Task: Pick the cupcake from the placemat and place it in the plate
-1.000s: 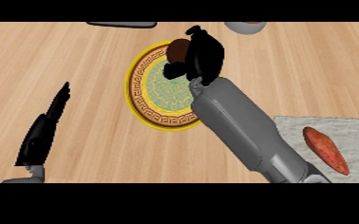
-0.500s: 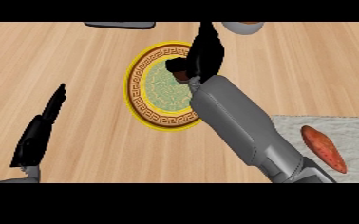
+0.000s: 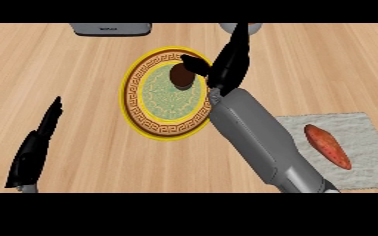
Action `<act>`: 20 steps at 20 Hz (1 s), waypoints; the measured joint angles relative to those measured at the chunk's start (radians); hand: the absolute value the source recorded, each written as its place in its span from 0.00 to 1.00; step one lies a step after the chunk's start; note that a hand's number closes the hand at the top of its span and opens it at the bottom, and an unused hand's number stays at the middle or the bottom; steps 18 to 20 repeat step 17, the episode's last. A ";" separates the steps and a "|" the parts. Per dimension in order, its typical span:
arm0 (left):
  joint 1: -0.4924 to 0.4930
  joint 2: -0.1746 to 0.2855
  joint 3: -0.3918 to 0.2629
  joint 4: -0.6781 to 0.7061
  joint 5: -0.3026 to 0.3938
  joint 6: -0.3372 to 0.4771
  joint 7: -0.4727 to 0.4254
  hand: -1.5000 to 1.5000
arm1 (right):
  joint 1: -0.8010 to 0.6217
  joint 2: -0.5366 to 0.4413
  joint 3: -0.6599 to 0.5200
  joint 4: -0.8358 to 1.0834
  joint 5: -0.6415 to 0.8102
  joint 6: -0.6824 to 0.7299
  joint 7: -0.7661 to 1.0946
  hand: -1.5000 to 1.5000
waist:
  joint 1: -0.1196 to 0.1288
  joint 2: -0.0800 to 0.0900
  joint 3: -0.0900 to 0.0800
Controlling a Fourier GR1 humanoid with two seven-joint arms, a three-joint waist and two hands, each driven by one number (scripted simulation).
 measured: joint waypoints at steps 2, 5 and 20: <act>0.018 0.002 0.011 -0.003 0.001 0.006 -0.009 0.50 | 0.081 0.000 0.005 -0.082 0.021 -0.039 -0.014 0.00 | -0.013 -0.003 0.000; 0.027 0.007 0.015 -0.018 0.000 0.002 0.002 0.50 | 0.208 -0.022 0.010 -0.219 0.045 -0.080 -0.049 0.00 | -0.022 -0.003 0.000; 0.021 0.010 0.034 -0.066 0.011 -0.035 0.047 0.50 | 0.757 -0.228 0.106 -0.801 0.057 -0.098 -0.176 0.00 | -0.012 0.004 0.000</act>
